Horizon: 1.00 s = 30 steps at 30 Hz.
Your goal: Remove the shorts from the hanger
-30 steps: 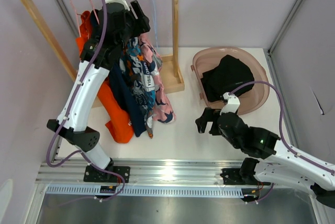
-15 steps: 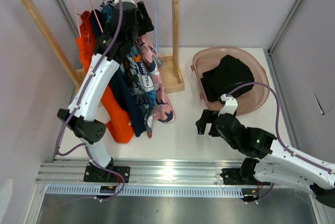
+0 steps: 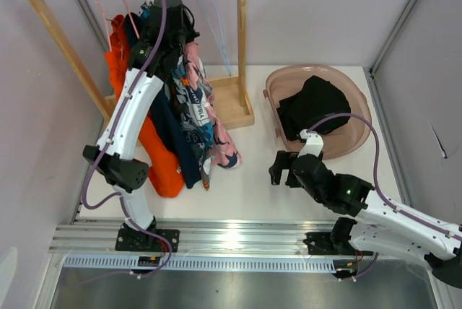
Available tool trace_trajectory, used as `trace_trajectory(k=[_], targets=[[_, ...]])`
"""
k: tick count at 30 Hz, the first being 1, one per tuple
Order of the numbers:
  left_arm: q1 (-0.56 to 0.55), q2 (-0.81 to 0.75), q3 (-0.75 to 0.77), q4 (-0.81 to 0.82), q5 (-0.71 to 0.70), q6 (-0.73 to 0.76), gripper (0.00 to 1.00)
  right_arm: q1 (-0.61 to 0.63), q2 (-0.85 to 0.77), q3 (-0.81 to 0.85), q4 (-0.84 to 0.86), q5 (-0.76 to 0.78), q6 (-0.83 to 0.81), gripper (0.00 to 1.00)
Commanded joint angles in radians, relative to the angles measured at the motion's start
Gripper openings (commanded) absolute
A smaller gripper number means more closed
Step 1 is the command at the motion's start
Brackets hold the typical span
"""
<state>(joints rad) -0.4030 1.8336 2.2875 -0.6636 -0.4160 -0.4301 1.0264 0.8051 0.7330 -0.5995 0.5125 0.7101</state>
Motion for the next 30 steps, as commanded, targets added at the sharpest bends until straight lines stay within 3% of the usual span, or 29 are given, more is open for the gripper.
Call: trace_trajectory(k=[1, 12, 20, 26, 30], targets=[[0.006, -0.023, 0.064, 0.027, 0.015, 0.039, 0.0, -0.002, 0.011, -0.003, 0.056, -0.008, -0.011, 0.99], [0.003, -0.103, 0.159, -0.022, 0.141, 0.002, 0.0, -0.002, 0.043, 0.097, 0.087, -0.02, -0.101, 0.99], [-0.036, -0.21, 0.052, -0.034, 0.192, -0.079, 0.0, 0.073, 0.221, 0.448, 0.204, -0.114, -0.282, 0.99], [-0.072, -0.289, -0.005, -0.05, 0.186, -0.143, 0.0, 0.188, 0.42, 0.736, 0.237, -0.065, -0.357, 0.99], [-0.091, -0.342, -0.055, -0.047, 0.184, -0.17, 0.0, 0.236, 0.537, 0.833, 0.268, -0.037, -0.368, 0.99]])
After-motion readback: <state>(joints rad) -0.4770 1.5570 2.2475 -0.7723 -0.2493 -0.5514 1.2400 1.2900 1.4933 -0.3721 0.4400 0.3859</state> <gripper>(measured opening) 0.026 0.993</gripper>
